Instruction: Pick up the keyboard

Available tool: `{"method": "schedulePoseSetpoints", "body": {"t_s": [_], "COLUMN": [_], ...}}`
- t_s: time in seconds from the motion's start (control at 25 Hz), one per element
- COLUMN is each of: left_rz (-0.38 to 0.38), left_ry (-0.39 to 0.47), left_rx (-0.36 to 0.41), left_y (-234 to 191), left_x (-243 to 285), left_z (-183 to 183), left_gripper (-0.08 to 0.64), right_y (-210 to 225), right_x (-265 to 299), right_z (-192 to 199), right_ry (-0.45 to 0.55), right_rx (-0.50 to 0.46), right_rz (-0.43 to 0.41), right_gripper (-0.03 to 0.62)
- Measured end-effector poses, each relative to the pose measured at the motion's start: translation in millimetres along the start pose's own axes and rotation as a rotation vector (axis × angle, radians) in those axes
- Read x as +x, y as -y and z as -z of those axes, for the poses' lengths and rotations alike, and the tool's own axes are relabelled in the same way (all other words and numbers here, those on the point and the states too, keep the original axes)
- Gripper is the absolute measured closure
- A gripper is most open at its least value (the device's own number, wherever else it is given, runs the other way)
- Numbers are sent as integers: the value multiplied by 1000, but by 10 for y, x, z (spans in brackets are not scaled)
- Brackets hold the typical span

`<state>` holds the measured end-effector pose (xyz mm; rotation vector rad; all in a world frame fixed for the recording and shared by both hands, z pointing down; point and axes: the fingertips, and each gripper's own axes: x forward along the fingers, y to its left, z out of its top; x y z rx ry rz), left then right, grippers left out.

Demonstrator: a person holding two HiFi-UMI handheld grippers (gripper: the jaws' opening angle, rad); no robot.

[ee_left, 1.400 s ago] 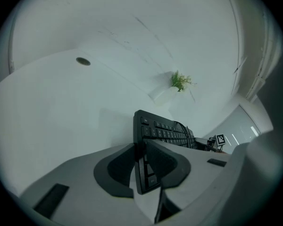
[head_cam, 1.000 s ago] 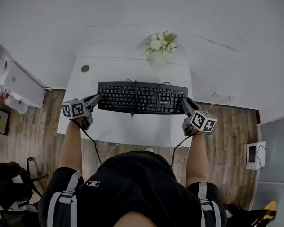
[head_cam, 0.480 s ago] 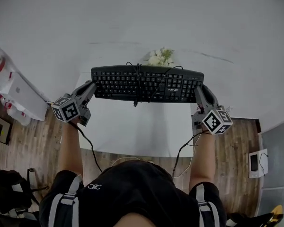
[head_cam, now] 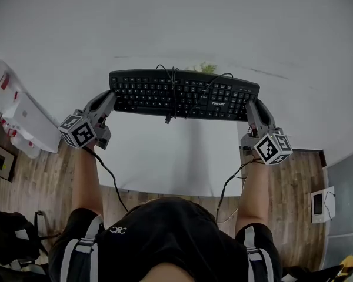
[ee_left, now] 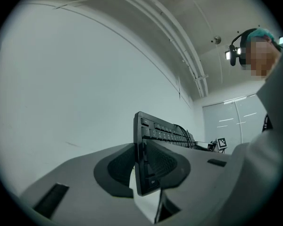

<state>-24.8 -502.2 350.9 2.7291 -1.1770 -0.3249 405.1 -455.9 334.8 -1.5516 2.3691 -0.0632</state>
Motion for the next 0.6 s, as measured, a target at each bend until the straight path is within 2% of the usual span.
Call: {"method": "schedulePoseSetpoints", "body": {"t_s": [0.6], "left_rz": [11], "left_ry": [-1], "left_rx": [21], "left_y": [32], "left_x": [-24], "left_z": [-112], "left_gripper": [472], "right_y": [-47], "right_x": [-27], "right_z": [-22], "right_ry": [21], "right_rx": [18], "right_rz": [-2], "right_gripper": [471]}}
